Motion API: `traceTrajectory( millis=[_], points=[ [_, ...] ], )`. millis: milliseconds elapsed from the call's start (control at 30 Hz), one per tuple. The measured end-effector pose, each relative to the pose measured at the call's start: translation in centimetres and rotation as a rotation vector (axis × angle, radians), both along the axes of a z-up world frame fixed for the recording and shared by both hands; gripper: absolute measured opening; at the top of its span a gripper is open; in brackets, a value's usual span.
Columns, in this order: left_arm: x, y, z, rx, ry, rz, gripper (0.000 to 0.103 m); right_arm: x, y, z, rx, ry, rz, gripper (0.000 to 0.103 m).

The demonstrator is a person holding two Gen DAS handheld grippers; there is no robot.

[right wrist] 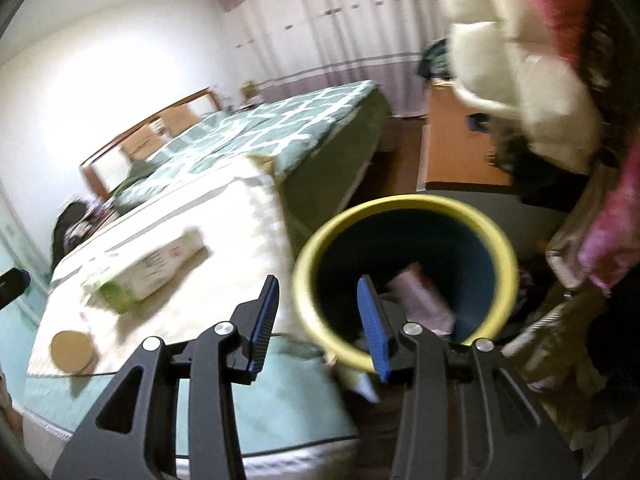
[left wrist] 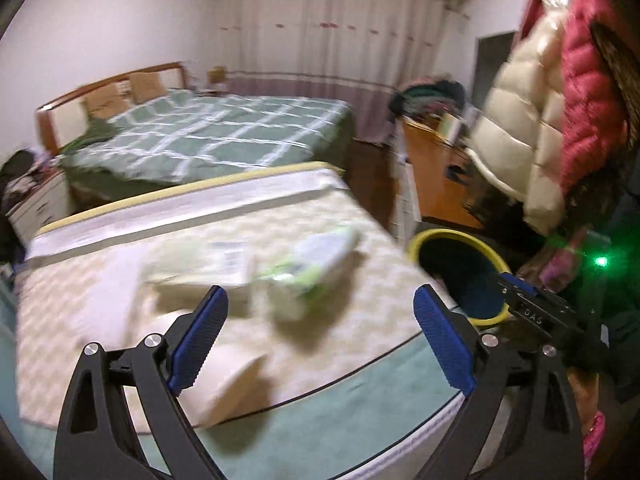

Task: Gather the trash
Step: 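Move both grippers back over the bed toward the remaining items, then grasp the bubble wrap sheet with the right gripper and lift it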

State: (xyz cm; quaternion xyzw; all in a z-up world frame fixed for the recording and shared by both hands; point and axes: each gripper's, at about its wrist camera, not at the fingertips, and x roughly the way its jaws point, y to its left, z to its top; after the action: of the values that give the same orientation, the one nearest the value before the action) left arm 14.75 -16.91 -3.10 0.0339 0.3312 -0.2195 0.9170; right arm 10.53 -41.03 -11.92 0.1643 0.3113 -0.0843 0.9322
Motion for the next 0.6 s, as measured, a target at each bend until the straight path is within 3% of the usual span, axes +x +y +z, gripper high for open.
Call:
traceTrajectory(
  millis=[433, 600],
  points=[
    [-2.4, 19.7, -0.1, 0.041, -0.053, 0.411, 0.093, 7.0, 17.9, 4.0, -0.051, -0.014, 0.379, 0.04],
    [-2.8, 24.5, -0.4, 0.049, -0.073, 0.493, 0.093, 11.0, 26.4, 4.8, -0.048, 0.021, 0.536, 0.04]
  ],
)
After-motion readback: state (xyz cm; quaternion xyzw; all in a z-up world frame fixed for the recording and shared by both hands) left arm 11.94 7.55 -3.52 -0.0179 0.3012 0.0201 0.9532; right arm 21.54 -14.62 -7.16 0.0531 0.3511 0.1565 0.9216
